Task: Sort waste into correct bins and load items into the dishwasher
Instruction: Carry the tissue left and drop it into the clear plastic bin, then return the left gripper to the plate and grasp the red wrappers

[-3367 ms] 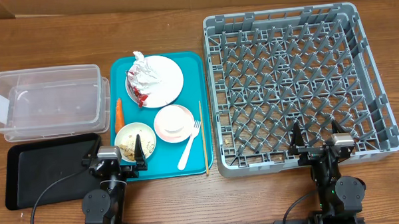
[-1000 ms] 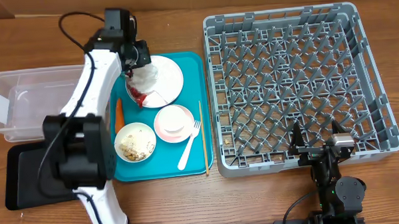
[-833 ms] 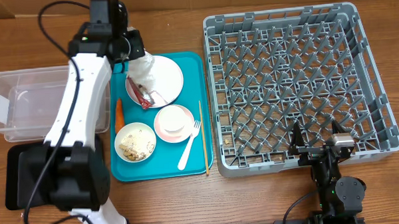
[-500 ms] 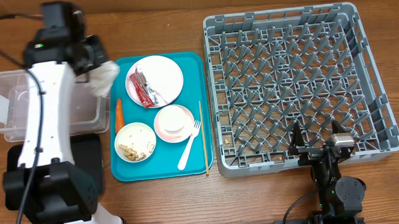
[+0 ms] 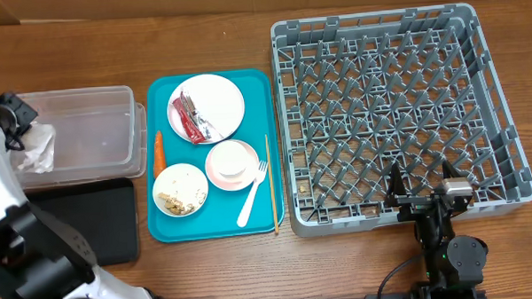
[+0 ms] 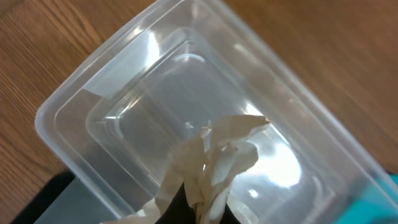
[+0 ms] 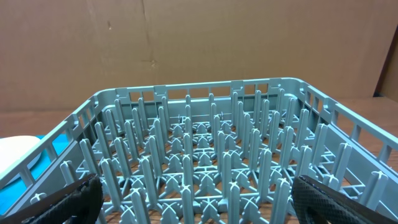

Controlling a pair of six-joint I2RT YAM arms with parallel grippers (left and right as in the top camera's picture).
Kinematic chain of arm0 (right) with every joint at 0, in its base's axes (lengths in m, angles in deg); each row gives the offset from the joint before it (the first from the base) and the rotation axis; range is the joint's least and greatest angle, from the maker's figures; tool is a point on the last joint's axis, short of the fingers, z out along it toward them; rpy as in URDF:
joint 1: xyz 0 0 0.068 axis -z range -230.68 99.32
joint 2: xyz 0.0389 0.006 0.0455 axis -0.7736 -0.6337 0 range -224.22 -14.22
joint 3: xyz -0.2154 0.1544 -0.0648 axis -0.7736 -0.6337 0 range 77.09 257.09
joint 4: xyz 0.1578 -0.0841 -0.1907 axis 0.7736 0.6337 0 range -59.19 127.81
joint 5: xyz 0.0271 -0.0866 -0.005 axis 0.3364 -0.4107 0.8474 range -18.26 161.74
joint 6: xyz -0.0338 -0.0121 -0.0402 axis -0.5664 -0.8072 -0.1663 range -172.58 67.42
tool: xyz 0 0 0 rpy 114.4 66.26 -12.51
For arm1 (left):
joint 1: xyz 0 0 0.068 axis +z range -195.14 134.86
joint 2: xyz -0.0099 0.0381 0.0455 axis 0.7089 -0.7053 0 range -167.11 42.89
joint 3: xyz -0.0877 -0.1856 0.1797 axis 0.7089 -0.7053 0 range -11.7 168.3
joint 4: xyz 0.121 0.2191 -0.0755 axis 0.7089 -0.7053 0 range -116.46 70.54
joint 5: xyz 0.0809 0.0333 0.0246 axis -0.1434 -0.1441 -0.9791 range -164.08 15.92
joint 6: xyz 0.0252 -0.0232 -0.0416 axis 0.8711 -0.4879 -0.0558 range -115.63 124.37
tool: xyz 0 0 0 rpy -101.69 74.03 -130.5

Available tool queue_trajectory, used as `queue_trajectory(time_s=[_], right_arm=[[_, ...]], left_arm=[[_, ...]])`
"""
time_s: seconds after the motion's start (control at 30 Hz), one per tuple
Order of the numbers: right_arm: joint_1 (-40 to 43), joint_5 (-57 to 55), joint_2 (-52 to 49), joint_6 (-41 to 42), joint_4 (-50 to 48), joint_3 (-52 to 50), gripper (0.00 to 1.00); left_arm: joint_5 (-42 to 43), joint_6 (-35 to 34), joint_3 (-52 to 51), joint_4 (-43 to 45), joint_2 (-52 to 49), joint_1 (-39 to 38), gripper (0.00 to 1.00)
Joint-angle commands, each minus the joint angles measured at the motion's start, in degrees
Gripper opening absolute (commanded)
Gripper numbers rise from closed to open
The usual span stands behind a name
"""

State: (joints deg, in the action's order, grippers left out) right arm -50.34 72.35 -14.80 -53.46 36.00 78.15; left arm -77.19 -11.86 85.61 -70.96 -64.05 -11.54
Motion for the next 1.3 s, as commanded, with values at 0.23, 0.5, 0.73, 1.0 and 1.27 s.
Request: queue_trajectory(time_s=[0.23, 0.5, 0.73, 1.0, 1.27], right_arm=[[0.17, -0.52, 0.42, -0.22, -0.35, -0.61, 1.0], [0.17, -0.52, 0.42, -0.22, -0.35, -0.61, 1.0], [0.15, -0.52, 0.42, -0.22, -0.35, -0.61, 1.0], [0.17, -0.52, 0.42, -0.22, -0.35, -0.61, 1.0], [0.17, -0.55, 0.42, -0.22, -0.35, -0.61, 1.0]], left_arm=[[-0.28, 2.45, -0.52, 6.75, -5.7, 1.68, 0.85], [18.47, 1.68, 3.87, 4.96, 5.46, 1.31, 0.93], [23.74, -1.75, 3.76, -4.92, 12.66, -12.59, 0.94], [6.51, -2.32, 3.54, -7.5, 6.43, -33.75, 0.95], [-0.92, -5.79, 3.54, -6.49, -9.05, -43.01, 1.0]])
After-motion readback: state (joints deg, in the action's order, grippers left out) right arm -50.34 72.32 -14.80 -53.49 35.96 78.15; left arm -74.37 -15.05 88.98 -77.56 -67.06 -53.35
